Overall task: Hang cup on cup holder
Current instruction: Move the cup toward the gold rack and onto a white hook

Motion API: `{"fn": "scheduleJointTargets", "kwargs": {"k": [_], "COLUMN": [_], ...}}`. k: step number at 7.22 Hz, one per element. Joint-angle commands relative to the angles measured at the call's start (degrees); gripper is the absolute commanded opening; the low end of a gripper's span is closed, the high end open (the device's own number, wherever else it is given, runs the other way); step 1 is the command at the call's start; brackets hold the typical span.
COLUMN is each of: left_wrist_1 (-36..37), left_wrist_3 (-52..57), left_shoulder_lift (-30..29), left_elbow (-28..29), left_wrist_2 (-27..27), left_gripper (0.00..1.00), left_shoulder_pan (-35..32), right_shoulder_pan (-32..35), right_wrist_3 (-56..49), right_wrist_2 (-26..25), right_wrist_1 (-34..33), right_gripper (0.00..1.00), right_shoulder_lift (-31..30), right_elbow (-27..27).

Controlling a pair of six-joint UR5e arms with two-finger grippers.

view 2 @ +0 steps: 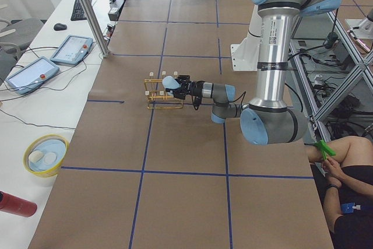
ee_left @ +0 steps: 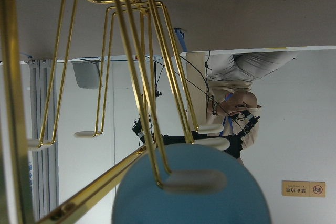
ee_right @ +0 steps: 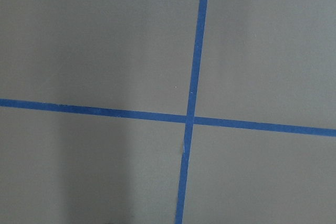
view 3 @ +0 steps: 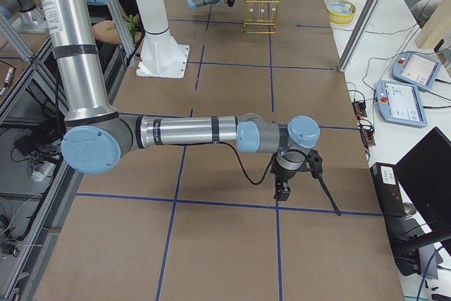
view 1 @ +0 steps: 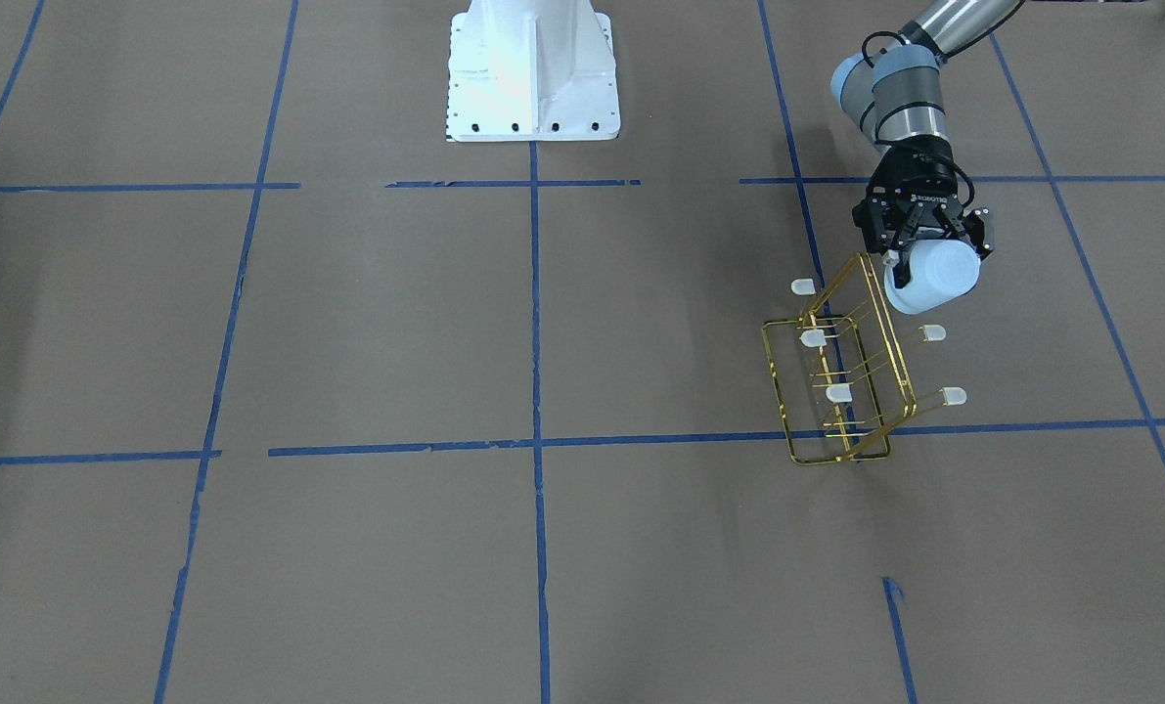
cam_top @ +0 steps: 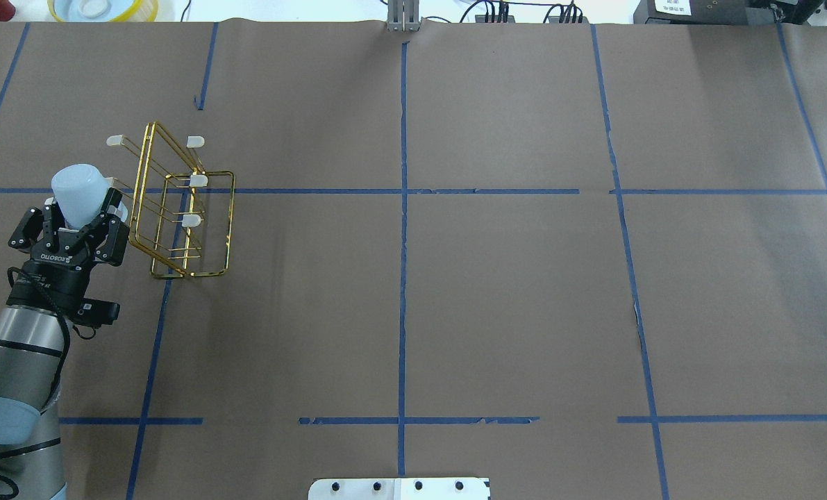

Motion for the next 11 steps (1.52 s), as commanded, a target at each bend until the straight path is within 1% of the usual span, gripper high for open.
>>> {"fn": "scheduleJointTargets", "kwargs": {"k": [1, 2, 5, 6, 7, 8, 9, 10, 11], "left_wrist_1": [0.1, 0.1, 0.1, 0.5, 1.4, 1.6, 1.7, 1.8, 1.9], "left_wrist_3": [-0.1, -0.1, 0.5, 0.9, 3.3, 8.8, 14.7, 22.4, 30.8], "left_shoulder_lift": [0.3, 0.5, 0.6, 1.6, 4.6, 7.2, 9.6, 10.5, 12.8], "left_elbow": [-0.3, -0.5, -1.3, -3.6, -8.2, -12.2, -14.1, -14.5, -16.1], "left_wrist_2": [0.1, 0.0, -0.1, -0.4, -0.7, -3.8, -7.2, -11.3, -16.2], "left_gripper": [0.74, 1.00, 1.00, 1.00, 1.00, 1.00, 1.00, 1.00, 1.00], "left_shoulder_pan": [0.1, 0.1, 0.1, 0.0, 0.0, -0.1, -0.3, -0.9, -3.0], "right_shoulder_pan": [0.0, 0.0, 0.0, -0.1, 0.0, 0.0, 0.0, 0.0, 0.0], "right_wrist_3": [0.0, 0.0, 0.0, 0.0, 0.0, 0.0, 0.0, 0.0, 0.0], "right_wrist_2": [0.0, 0.0, 0.0, 0.0, 0.0, 0.0, 0.0, 0.0, 0.0], "right_wrist_1": [-0.1, 0.0, 0.0, 0.0, 0.0, -0.1, -0.1, 0.0, 0.0], "right_gripper": [1.00, 1.00, 1.00, 1.00, 1.00, 1.00, 1.00, 1.00, 1.00], "right_shoulder_lift": [0.0, 0.0, 0.0, 0.0, 0.0, 0.0, 0.0, 0.0, 0.0], "right_elbow": [0.0, 0.0, 0.0, 0.0, 0.0, 0.0, 0.0, 0.0, 0.0]}}
